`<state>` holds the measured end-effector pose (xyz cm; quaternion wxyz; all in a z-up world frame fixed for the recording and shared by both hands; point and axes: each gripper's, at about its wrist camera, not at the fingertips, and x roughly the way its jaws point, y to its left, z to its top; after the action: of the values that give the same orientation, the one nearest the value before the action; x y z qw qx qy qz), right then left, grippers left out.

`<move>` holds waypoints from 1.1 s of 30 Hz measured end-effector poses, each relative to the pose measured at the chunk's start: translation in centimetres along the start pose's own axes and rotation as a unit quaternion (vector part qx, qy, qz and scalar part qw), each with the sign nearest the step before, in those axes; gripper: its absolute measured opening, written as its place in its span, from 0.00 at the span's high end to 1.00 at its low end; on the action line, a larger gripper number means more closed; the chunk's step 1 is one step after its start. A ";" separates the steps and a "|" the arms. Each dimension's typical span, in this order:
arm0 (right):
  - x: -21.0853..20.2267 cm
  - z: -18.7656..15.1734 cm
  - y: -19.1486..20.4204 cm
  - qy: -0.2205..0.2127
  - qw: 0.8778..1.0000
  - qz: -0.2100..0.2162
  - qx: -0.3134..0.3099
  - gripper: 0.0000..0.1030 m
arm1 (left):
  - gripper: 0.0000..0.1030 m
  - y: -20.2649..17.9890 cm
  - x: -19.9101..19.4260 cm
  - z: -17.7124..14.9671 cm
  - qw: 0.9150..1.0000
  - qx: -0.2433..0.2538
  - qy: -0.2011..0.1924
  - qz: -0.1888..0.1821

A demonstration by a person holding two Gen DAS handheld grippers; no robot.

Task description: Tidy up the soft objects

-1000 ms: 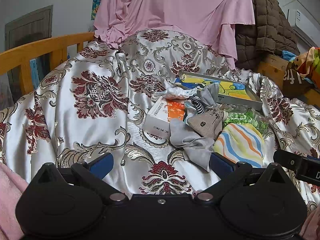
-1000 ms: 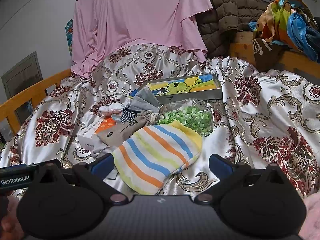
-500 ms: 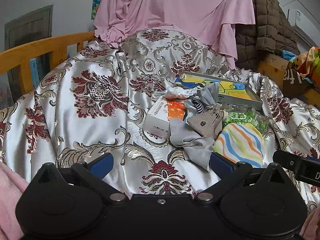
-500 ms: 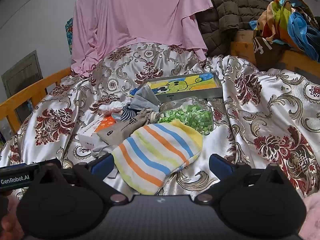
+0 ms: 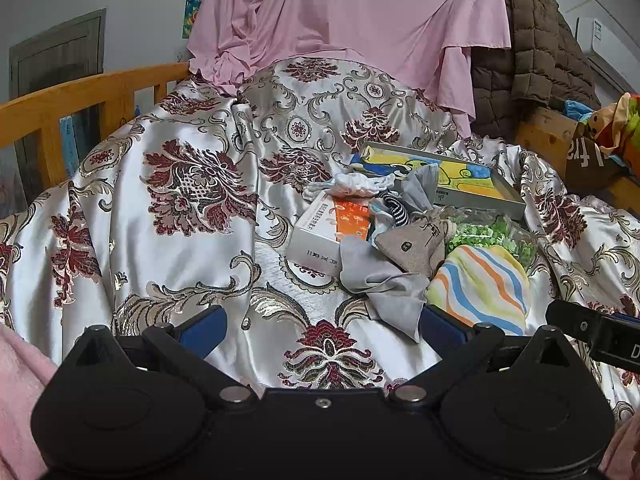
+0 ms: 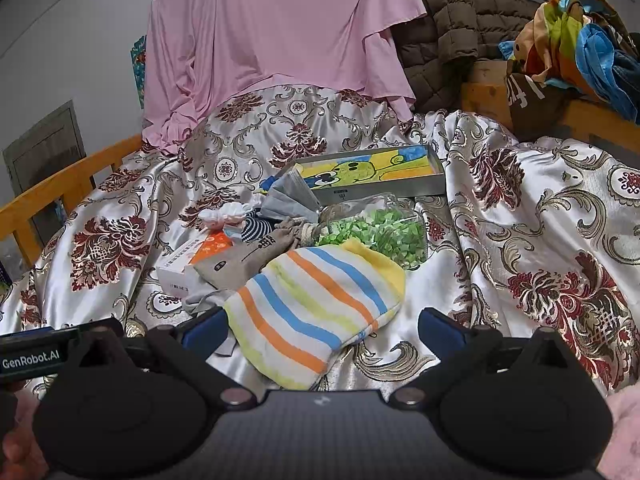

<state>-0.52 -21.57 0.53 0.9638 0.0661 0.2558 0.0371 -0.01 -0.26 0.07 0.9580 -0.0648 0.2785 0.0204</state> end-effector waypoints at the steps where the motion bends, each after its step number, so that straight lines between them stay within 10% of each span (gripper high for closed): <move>1: 0.0 0.0 0.0 0.000 1.000 0.000 0.000 0.00 | 0.01 0.0 0.0 0.0 1.000 0.000 0.000 0.000; 33: 1.6 -0.1 -0.4 0.036 0.999 -0.013 0.012 0.00 | 0.01 0.5 1.6 0.7 1.000 -0.003 0.016 -0.005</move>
<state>0.84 -21.77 -0.38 0.9535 0.0728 0.2914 0.0236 1.66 0.37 -0.24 0.9532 -0.0696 0.2937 0.0153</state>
